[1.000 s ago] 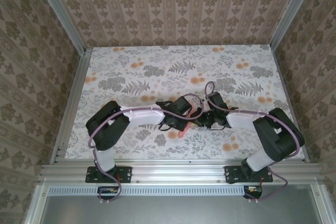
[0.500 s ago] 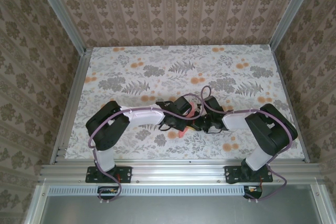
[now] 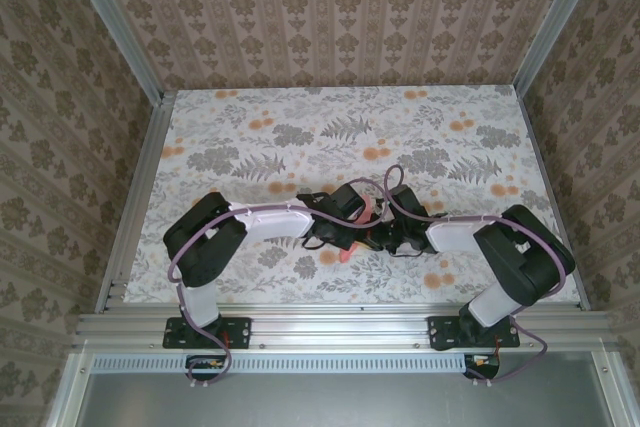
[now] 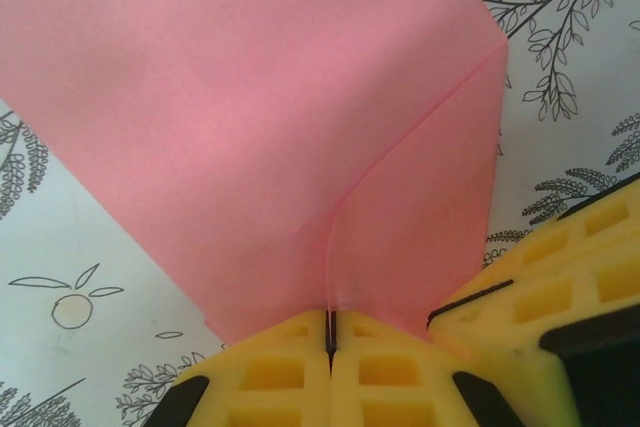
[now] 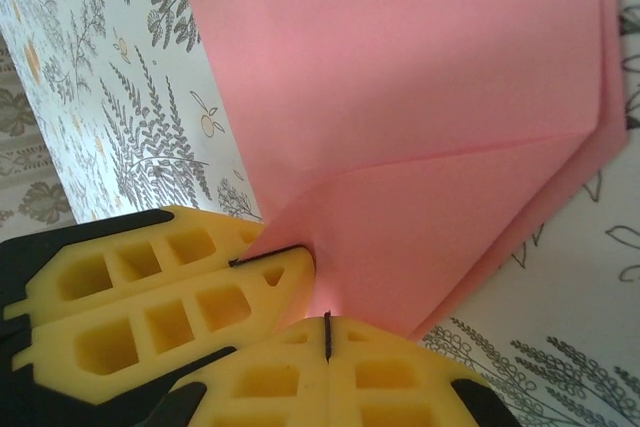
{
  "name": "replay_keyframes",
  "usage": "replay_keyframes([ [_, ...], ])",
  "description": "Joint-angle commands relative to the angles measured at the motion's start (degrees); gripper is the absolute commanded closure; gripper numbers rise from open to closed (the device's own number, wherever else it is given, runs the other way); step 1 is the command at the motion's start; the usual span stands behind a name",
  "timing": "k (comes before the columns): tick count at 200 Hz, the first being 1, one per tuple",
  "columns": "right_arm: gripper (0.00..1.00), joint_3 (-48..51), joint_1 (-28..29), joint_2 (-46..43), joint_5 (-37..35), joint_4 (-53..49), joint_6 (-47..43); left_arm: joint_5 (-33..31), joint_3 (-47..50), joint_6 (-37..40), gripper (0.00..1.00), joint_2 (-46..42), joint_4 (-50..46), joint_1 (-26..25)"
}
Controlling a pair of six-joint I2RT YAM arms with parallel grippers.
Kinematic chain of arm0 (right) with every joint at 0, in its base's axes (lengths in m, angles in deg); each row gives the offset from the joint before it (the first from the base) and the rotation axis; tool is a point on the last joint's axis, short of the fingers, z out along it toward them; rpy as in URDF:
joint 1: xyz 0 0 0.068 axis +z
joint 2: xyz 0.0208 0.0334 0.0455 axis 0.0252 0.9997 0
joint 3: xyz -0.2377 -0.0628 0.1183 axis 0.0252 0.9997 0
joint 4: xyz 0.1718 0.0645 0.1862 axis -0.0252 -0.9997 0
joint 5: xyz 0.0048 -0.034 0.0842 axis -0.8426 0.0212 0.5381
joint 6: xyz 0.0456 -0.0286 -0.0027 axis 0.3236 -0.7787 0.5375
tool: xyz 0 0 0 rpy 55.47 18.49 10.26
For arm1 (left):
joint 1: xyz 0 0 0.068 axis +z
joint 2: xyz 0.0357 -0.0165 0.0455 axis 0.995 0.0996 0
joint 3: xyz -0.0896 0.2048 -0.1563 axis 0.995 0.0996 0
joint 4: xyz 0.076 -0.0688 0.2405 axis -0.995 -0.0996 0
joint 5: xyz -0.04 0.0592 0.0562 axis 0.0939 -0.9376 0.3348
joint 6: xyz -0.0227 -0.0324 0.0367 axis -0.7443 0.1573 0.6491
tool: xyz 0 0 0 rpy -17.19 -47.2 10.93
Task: Fold a paper plane with a square sheet of paper (pick it up from the middle)
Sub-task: Third fold the triangle at the center of the table.
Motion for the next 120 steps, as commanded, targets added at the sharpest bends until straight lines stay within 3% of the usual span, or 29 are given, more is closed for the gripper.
replay_keyframes([
  [1, 0.94, 1.0, 1.6, 2.2, 0.3, 2.4, 2.1, -0.1, 1.4, -0.7, 0.99, 0.1, -1.7, -0.2],
  [59, 0.97, 1.5, 1.5, 6.5, -3.9, -2.9, -2.3, -0.2, 1.8, -1.7, 0.96, -1.6, -1.1, 0.1],
  [99, 0.98, 0.4, 1.5, 4.8, -5.6, -7.8, -5.0, 0.5, 4.0, -2.7, 0.76, -6.2, 0.2, 2.4],
  [120, 0.98, 0.1, 1.6, 4.8, -5.2, -7.8, -5.3, 1.7, 5.0, -2.6, 0.73, -8.1, 1.3, 3.9],
])
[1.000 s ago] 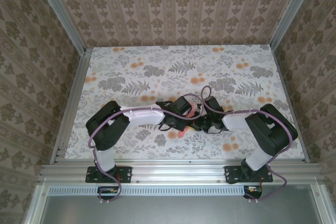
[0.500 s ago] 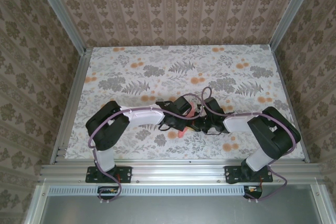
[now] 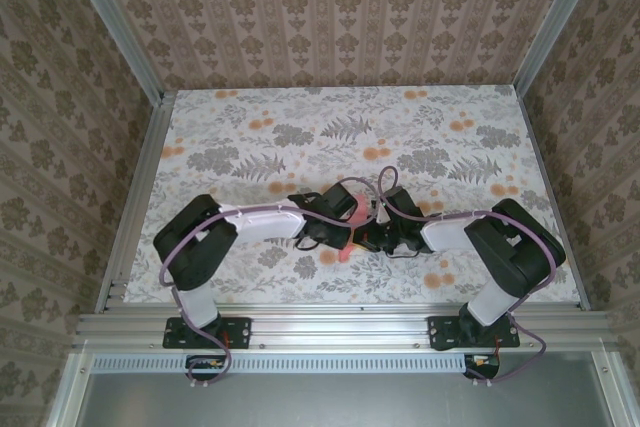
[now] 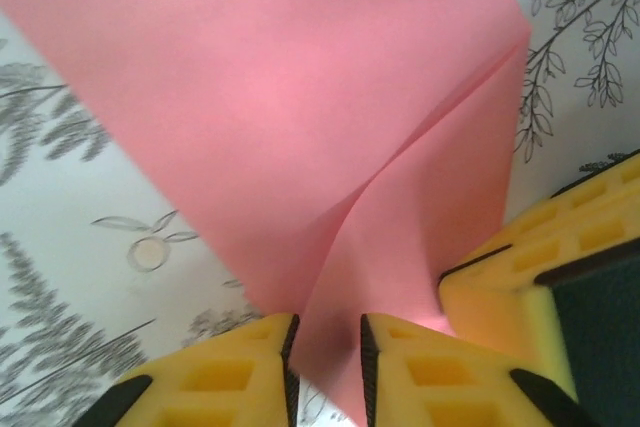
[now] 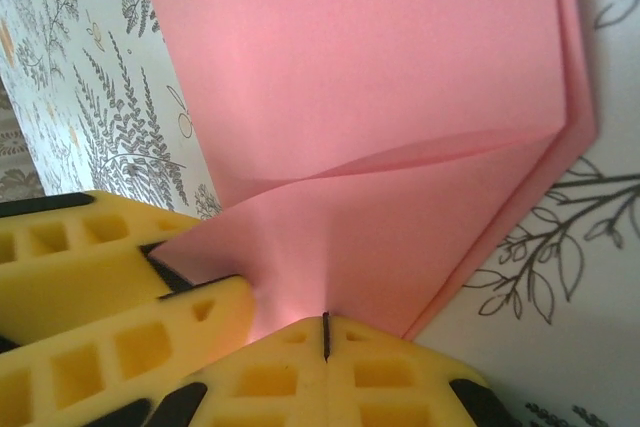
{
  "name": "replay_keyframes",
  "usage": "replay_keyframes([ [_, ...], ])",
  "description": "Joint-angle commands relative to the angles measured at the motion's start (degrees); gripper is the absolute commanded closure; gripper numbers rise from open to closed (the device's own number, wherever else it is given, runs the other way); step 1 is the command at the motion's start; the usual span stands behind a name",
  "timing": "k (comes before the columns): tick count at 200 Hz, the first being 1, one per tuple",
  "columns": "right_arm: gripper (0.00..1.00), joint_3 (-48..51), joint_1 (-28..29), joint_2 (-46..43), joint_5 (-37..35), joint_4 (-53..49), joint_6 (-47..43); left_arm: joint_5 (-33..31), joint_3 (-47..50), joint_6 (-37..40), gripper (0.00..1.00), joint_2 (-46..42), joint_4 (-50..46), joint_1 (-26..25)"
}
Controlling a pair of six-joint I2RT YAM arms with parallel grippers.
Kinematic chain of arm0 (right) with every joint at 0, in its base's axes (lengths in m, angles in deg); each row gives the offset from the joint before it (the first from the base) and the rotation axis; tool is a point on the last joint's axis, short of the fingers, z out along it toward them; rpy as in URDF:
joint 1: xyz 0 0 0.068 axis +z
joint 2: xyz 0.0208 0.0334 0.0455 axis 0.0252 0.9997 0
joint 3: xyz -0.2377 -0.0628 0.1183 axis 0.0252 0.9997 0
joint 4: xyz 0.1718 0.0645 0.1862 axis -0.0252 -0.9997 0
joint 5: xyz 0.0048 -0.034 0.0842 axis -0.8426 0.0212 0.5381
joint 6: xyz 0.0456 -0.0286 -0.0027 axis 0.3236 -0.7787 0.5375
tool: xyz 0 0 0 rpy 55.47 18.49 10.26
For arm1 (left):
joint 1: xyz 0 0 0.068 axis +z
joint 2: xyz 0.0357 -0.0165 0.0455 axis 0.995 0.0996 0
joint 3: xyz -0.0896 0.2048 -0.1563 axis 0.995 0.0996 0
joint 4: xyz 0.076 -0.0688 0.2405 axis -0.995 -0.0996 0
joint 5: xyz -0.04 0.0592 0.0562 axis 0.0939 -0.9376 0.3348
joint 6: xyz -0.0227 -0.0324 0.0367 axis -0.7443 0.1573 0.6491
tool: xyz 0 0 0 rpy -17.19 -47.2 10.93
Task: Fold a paper plane with a square sheet of paper (pick it up from the middle)
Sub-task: Third fold the triangle at the center of the table.
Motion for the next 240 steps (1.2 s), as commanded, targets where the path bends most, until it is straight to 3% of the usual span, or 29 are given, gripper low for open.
replay_keyframes([
  [1, 0.98, 1.0, 0.6, 1.5, -4.1, -8.7, -1.9, 1.7, 1.1, -0.5, 0.73, -3.8, 0.9, 1.8],
  [58, 0.97, 0.6, 0.6, 1.3, -3.7, -8.7, -1.7, 4.4, 0.1, 0.3, 0.72, -3.1, 1.7, 3.1],
  [94, 0.97, 0.6, 0.6, 1.2, -4.1, -8.9, -1.6, 3.9, -0.5, -0.5, 0.83, -4.2, 1.9, 3.3],
  [126, 0.97, 0.7, 0.6, 0.8, -4.5, -8.8, -1.1, 7.4, -0.9, 0.0, 0.91, -2.8, 2.4, 3.4],
  [196, 0.93, 0.7, 0.6, -2.9, -4.2, -7.9, -0.3, 8.1, -3.8, -0.3, 0.97, 5.3, -0.2, 3.5],
  [240, 0.89, 1.4, 0.8, -8.9, -2.5, -7.5, 0.3, 7.4, -3.9, 0.2, 0.98, 5.9, -0.2, 3.4],
])
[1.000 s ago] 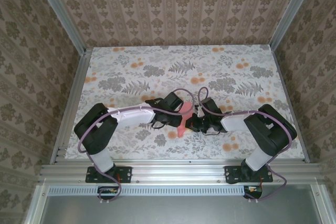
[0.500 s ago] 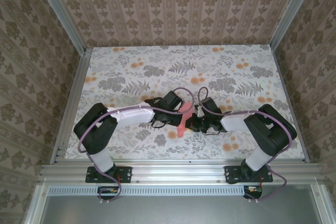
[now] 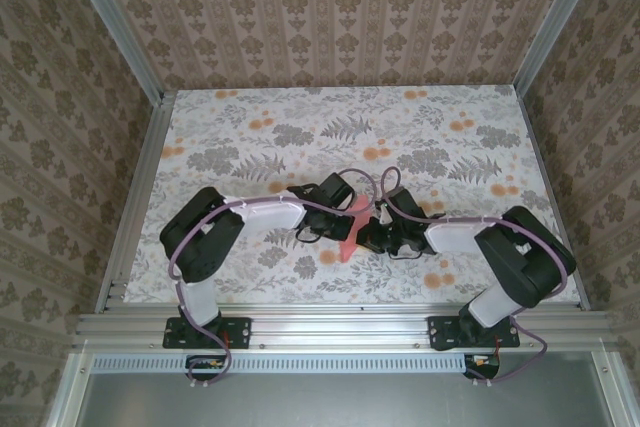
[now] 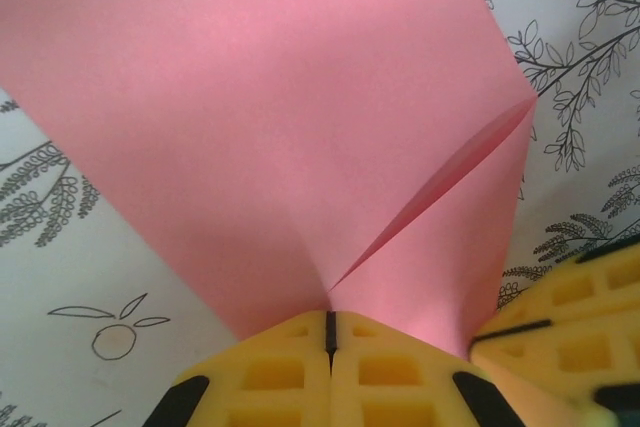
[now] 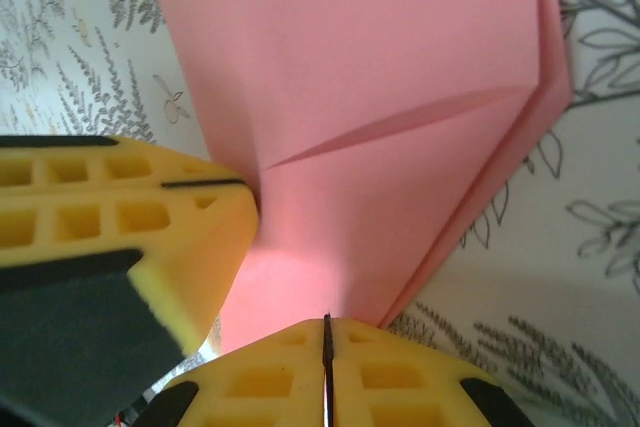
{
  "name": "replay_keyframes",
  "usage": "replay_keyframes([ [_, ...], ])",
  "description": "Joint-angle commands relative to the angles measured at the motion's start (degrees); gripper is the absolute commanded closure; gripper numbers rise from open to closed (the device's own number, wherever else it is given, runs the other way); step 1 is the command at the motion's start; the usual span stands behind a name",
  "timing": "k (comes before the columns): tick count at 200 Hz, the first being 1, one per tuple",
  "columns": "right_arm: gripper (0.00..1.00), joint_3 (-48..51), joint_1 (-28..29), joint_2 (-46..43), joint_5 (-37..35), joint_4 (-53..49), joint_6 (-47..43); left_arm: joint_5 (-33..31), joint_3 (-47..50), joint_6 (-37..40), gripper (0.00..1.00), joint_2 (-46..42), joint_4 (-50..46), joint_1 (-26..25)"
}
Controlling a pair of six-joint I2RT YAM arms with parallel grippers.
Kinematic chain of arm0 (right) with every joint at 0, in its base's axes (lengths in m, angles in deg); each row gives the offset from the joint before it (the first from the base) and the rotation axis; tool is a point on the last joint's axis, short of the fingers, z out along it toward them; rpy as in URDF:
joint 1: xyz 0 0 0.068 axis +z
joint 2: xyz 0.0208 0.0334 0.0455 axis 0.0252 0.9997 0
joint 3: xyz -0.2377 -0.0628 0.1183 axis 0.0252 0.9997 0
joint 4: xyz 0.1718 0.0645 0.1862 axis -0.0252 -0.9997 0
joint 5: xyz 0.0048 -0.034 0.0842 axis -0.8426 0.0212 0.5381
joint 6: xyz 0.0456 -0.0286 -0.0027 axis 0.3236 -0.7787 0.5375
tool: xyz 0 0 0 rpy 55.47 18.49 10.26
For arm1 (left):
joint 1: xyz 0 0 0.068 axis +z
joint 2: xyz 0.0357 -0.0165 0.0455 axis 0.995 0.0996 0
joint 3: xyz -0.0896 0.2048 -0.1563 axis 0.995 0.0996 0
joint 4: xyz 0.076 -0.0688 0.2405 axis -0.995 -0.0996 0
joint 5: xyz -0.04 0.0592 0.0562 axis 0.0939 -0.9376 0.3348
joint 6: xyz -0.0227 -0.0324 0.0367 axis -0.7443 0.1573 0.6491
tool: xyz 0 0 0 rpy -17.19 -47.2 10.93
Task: Fold a paper plane with a square sheet of paper (pick it up from the middle)
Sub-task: Third fold the triangle at the center of the table.
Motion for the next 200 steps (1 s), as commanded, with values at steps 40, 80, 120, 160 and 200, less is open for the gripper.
replay_keyframes([
  [40, 0.89, 2.1, 2.4, -4.6, 0.2, 1.1, 3.5, 0.2, -1.2, 1.4, 0.98, 1.7, -2.3, 0.2],
  [80, 0.89, 2.6, 4.0, -1.3, 0.2, 7.1, 6.4, 0.5, -1.2, 1.6, 0.98, 1.8, -2.3, 0.1],
  [120, 0.90, 2.0, 4.2, 1.1, 0.6, 9.0, 7.0, 0.6, -1.3, 1.6, 0.98, 1.8, -2.4, 0.1],
  [160, 0.90, 2.2, 4.4, 3.8, -0.3, 6.4, 5.9, 0.7, -1.5, 1.7, 0.98, 2.0, -2.6, 0.2],
  [200, 0.90, 3.6, 4.4, 5.1, -0.1, 8.0, 5.9, 0.7, -1.5, 1.4, 0.98, 2.1, -2.6, 0.1],
])
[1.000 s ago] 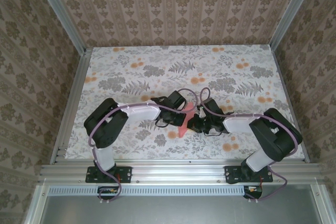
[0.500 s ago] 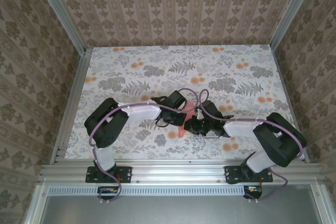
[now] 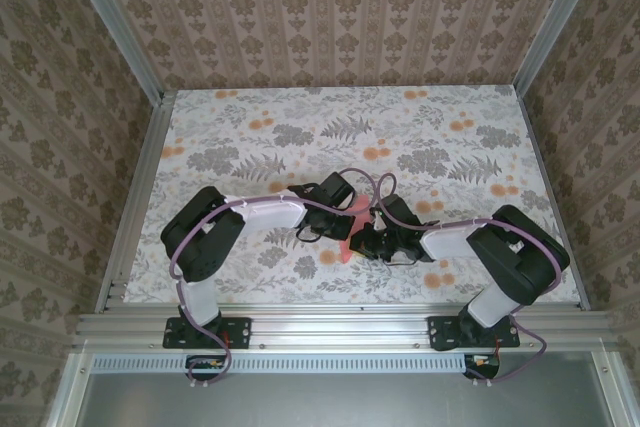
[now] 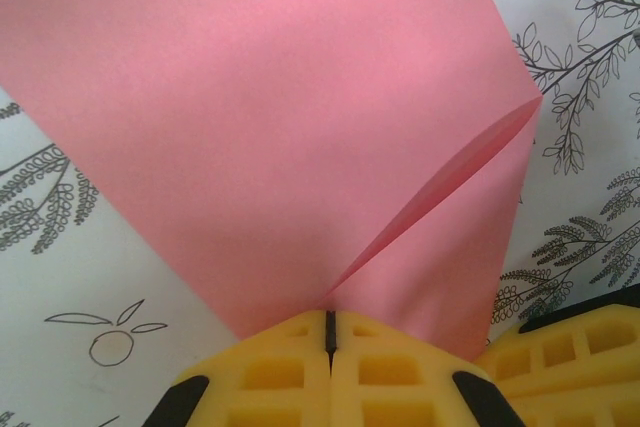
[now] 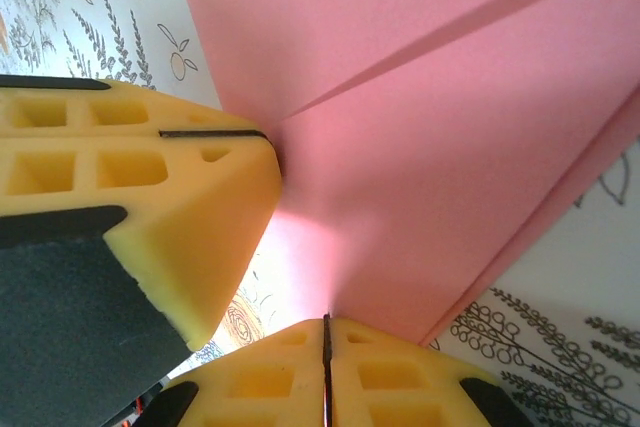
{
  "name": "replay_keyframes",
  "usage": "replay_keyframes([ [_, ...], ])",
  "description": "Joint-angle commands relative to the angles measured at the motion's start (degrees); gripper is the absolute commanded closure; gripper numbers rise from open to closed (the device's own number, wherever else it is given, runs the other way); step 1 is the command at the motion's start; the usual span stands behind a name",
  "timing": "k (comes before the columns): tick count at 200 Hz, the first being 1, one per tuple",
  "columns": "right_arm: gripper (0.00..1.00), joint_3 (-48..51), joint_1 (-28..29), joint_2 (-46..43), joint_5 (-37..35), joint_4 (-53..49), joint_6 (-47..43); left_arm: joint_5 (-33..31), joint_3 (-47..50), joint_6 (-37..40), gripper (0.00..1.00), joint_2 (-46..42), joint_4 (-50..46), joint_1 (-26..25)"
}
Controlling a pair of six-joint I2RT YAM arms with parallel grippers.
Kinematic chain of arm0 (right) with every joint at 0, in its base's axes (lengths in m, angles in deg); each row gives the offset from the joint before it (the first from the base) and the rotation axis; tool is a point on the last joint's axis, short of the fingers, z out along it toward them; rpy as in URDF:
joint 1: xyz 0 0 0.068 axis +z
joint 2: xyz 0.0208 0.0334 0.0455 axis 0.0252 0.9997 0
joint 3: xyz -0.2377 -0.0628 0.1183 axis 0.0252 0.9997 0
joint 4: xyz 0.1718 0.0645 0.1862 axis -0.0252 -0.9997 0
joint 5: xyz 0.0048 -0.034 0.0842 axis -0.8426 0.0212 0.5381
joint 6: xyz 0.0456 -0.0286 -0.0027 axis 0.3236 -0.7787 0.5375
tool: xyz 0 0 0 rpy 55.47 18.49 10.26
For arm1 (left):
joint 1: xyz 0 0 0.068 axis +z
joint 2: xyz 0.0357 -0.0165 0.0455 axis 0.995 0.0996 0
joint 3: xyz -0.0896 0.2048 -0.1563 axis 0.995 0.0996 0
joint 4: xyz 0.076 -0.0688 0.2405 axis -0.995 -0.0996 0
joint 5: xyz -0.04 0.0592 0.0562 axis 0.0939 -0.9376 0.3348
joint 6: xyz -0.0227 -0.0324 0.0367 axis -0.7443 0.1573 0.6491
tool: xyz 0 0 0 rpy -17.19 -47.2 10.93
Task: Fold a paper plane with a square sheet of paper (pick it up from the middle)
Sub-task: Third fold the triangle at the center of the table.
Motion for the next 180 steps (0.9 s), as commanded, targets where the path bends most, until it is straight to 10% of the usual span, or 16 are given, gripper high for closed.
replay_keyframes([
  [1, 0.90, 1.2, 0.5, 2.0, -0.2, -0.7, 0.0, 0.5, -1.0, 1.2, 0.98, 1.8, -2.1, 0.1],
  [180, 0.91, -1.4, 4.5, -3.3, -4.8, -8.7, -0.2, 0.7, -1.5, 1.3, 0.98, 2.1, -2.5, -0.2],
])
